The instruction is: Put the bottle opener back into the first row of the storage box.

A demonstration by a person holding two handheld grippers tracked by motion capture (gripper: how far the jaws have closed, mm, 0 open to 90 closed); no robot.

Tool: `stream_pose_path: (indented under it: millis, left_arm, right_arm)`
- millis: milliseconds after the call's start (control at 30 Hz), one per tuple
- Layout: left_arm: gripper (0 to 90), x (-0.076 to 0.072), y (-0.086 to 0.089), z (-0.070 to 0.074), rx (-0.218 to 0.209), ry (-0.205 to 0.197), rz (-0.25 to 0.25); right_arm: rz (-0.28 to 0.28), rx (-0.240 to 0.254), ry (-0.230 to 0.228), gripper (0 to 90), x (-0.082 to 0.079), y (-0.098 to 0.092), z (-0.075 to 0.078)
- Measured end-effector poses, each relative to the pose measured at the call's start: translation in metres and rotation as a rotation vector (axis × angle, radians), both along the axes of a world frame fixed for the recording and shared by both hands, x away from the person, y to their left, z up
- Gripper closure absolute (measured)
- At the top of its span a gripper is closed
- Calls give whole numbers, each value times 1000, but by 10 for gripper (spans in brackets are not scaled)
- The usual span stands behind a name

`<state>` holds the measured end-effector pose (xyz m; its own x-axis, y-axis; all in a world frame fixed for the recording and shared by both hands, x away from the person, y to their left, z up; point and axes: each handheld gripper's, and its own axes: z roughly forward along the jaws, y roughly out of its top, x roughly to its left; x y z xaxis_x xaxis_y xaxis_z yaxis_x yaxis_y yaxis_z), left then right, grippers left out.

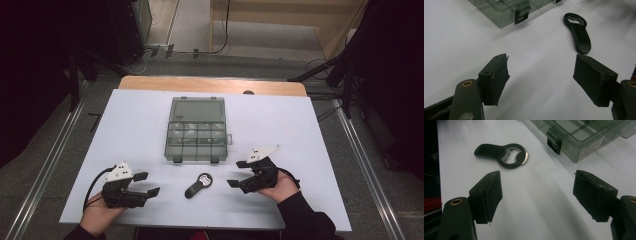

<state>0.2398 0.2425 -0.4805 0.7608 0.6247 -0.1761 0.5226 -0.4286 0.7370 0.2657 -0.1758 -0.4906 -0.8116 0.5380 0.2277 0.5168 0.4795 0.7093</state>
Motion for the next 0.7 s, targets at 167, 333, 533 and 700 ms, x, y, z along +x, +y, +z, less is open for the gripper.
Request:
stream_pose_path:
  millis: [167, 333, 533, 700]
  left_arm:
    - [273, 0, 0, 0, 0, 0, -1]
    - [273, 0, 0, 0, 0, -4, 1]
    - [273, 0, 0, 0, 4, -2, 2]
    - [273, 1, 0, 0, 8, -5, 3]
  right_arm:
    - [17, 9, 1, 242, 3, 3, 0]
    - [45, 1, 5, 245, 8, 11, 0]
    - [93, -8, -3, 247, 11, 19, 1]
    - [122, -9, -5, 250, 12, 25, 1]
